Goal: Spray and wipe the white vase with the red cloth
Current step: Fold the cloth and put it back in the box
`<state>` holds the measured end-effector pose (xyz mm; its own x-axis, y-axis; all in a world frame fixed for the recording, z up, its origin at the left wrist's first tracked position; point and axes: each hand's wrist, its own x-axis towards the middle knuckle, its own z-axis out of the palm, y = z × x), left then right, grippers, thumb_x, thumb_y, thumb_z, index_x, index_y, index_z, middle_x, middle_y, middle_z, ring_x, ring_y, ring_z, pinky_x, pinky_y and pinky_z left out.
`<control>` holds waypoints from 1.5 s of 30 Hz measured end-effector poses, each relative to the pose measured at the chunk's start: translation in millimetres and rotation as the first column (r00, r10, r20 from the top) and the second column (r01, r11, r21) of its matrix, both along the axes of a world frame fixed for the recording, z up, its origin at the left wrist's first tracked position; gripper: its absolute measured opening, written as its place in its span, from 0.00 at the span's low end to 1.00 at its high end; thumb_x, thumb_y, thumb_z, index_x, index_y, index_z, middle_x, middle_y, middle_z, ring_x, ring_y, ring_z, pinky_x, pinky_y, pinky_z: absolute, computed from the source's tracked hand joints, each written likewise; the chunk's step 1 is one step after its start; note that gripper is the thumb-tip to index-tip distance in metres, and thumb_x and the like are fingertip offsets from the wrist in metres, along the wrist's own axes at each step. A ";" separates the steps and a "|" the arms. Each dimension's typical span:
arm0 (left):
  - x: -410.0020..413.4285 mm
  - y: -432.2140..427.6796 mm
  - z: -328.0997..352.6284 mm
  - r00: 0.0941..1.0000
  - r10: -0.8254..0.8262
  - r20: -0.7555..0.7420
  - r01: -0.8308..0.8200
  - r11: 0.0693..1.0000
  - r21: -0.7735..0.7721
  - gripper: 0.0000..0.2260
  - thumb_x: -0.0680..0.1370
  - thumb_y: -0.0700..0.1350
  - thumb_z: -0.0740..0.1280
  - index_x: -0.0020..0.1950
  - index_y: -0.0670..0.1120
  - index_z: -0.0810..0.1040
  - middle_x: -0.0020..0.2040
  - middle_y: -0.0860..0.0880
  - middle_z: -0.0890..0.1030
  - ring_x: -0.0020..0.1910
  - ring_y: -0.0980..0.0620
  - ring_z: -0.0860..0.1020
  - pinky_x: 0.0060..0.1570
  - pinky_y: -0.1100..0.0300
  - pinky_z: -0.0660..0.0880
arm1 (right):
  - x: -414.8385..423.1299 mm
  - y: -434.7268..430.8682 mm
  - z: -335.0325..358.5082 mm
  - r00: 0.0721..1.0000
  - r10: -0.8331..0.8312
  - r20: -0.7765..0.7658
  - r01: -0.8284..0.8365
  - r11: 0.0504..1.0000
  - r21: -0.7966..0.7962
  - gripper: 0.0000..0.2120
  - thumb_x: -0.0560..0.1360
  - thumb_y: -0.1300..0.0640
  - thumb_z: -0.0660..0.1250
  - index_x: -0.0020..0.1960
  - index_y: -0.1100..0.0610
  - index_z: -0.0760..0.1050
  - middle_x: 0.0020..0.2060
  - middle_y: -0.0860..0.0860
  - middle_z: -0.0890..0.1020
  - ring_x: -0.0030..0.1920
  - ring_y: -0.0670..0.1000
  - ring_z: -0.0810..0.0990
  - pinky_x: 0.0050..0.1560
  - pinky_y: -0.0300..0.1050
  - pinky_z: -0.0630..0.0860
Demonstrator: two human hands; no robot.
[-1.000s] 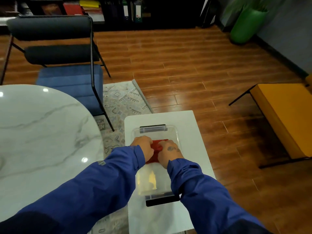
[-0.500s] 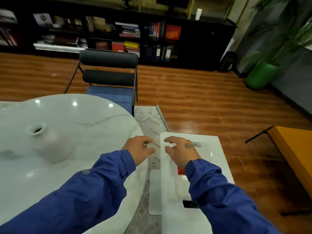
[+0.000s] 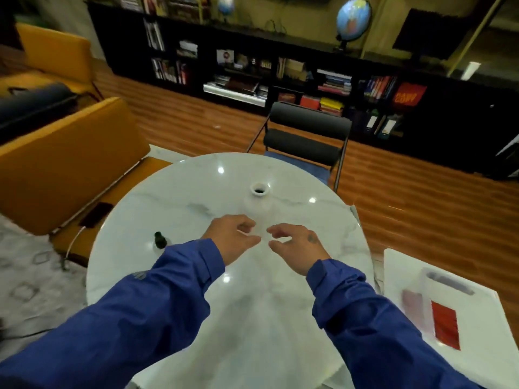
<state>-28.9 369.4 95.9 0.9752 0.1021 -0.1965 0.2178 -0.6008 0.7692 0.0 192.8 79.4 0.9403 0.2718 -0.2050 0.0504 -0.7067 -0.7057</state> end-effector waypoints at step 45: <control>29.5 -62.8 -15.0 0.972 -0.227 0.058 0.234 0.940 -0.247 0.10 0.75 0.41 0.69 0.55 0.46 0.82 0.52 0.48 0.84 0.51 0.49 0.81 0.57 0.53 0.78 | -6.1 -48.0 -1.9 0.936 -0.350 0.039 0.341 0.928 0.153 0.19 0.66 0.43 0.73 0.50 0.55 0.78 0.43 0.49 0.82 0.42 0.53 0.82 0.42 0.54 0.83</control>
